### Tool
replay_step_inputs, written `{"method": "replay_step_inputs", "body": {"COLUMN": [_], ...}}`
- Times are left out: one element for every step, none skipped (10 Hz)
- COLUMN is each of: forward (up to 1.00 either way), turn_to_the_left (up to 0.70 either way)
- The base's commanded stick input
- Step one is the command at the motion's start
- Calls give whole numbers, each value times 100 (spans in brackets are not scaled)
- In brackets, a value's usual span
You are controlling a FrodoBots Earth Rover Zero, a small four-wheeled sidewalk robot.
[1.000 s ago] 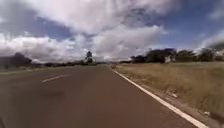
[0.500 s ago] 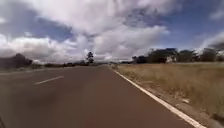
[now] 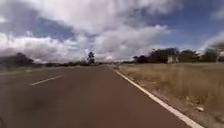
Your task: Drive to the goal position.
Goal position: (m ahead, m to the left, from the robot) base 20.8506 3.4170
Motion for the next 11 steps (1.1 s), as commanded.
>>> {"method": "replay_step_inputs", "body": {"forward": [70,70,70,70,70,70,70,70,70,70,70], "turn_to_the_left": [30,24,19,14,8,3,0,0,0,0,0]}}
